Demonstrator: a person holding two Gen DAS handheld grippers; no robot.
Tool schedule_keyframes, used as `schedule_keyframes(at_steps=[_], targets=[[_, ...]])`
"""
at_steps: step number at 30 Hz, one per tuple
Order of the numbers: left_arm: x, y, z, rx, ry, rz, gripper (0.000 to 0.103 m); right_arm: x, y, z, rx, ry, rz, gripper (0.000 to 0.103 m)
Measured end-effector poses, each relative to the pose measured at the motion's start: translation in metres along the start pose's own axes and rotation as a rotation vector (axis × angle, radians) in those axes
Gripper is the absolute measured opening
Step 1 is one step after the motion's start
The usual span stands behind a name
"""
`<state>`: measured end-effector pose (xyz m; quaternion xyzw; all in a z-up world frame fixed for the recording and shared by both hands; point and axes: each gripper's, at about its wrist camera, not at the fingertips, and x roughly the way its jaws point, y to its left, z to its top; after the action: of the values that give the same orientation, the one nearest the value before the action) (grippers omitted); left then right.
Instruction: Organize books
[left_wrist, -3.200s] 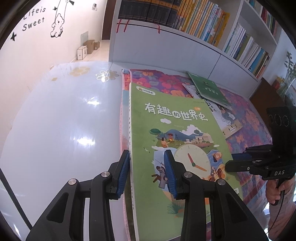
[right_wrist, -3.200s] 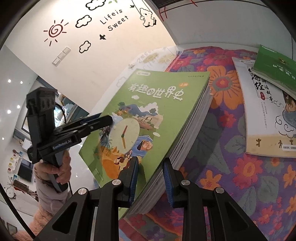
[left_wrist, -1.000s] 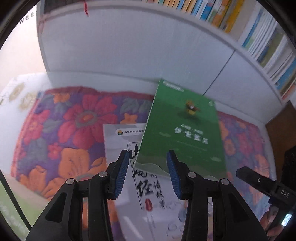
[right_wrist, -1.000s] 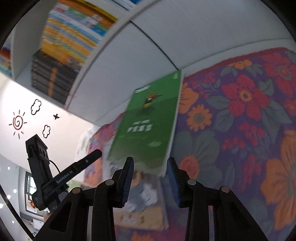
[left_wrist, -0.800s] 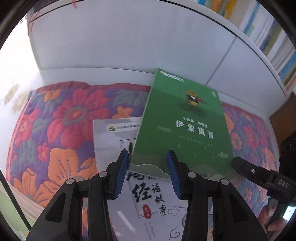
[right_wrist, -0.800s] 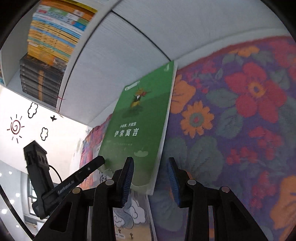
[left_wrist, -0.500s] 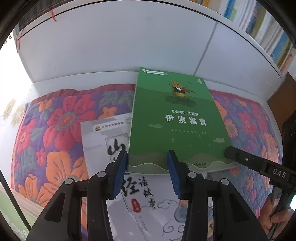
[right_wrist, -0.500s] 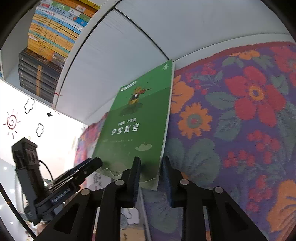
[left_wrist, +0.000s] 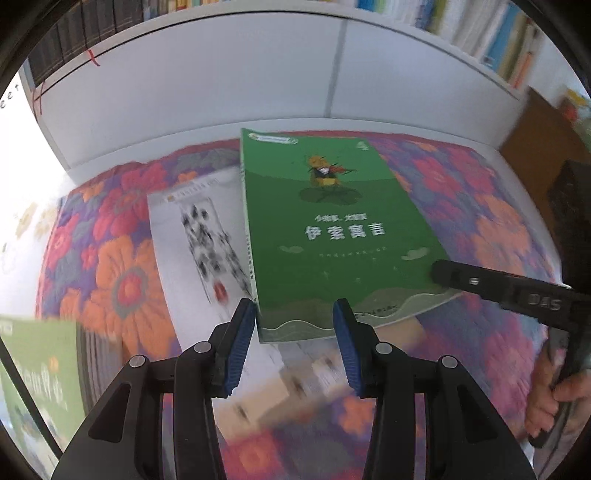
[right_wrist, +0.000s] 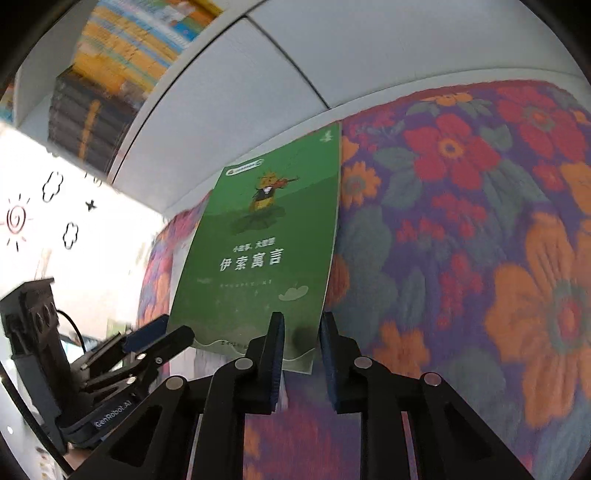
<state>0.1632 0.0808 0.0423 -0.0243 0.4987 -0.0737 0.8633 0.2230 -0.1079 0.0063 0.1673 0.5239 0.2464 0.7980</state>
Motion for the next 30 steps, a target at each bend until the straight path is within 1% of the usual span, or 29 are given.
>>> schedule_keyframes(at_steps=[2, 4, 7, 9, 14, 16, 17, 19, 21, 23, 24, 25, 27, 28, 29, 30], targets=[[-0.015, -0.01, -0.018, 0.017, 0.002, -0.025, 0.04, -0.013, 0.004, -0.018, -0.026, 0.008, -0.021, 0.02], [-0.031, -0.019, -0.04, 0.038, -0.001, -0.041, 0.04, -0.024, 0.004, -0.034, -0.022, 0.02, -0.01, 0.02], [-0.057, -0.032, -0.081, 0.06, -0.001, -0.075, 0.04, -0.046, 0.003, -0.067, -0.023, 0.033, 0.002, 0.02], [-0.065, -0.035, -0.104, 0.059, 0.011, -0.106, 0.04, -0.056, 0.006, -0.086, -0.037, 0.047, -0.001, 0.02], [-0.085, -0.038, -0.166, 0.048, 0.044, -0.181, 0.04, -0.084, 0.009, -0.152, -0.066, 0.105, -0.016, 0.02], [-0.089, -0.035, -0.183, 0.04, 0.05, -0.196, 0.04, -0.091, 0.012, -0.173, -0.091, 0.137, -0.02, 0.02], [-0.088, -0.032, -0.187, 0.034, 0.052, -0.205, 0.04, -0.095, 0.013, -0.183, -0.115, 0.155, -0.026, 0.02], [-0.086, -0.024, -0.186, 0.007, 0.037, -0.216, 0.04, -0.096, 0.012, -0.19, -0.133, 0.178, -0.039, 0.021], [-0.082, -0.017, -0.178, -0.017, 0.019, -0.195, 0.04, -0.095, 0.001, -0.188, -0.1, 0.189, -0.026, 0.021], [-0.076, -0.014, -0.169, -0.003, 0.012, -0.161, 0.04, -0.096, -0.011, -0.183, -0.067, 0.159, -0.027, 0.021], [-0.074, -0.013, -0.166, -0.005, 0.017, -0.156, 0.04, -0.094, -0.014, -0.18, -0.061, 0.148, -0.027, 0.021], [-0.068, -0.012, -0.162, -0.011, 0.029, -0.169, 0.04, -0.094, -0.017, -0.177, -0.052, 0.142, -0.021, 0.021], [-0.054, -0.006, -0.156, -0.046, 0.072, -0.25, 0.038, -0.089, -0.026, -0.169, -0.021, 0.144, 0.016, 0.021], [-0.045, -0.002, -0.154, -0.072, 0.097, -0.29, 0.033, -0.085, -0.03, -0.167, -0.004, 0.157, 0.035, 0.021], [-0.034, 0.002, -0.153, -0.097, 0.125, -0.311, 0.031, -0.076, -0.036, -0.164, 0.018, 0.184, 0.058, 0.021], [-0.026, 0.006, -0.153, -0.114, 0.132, -0.33, 0.028, -0.071, -0.04, -0.162, 0.035, 0.196, 0.084, 0.021]])
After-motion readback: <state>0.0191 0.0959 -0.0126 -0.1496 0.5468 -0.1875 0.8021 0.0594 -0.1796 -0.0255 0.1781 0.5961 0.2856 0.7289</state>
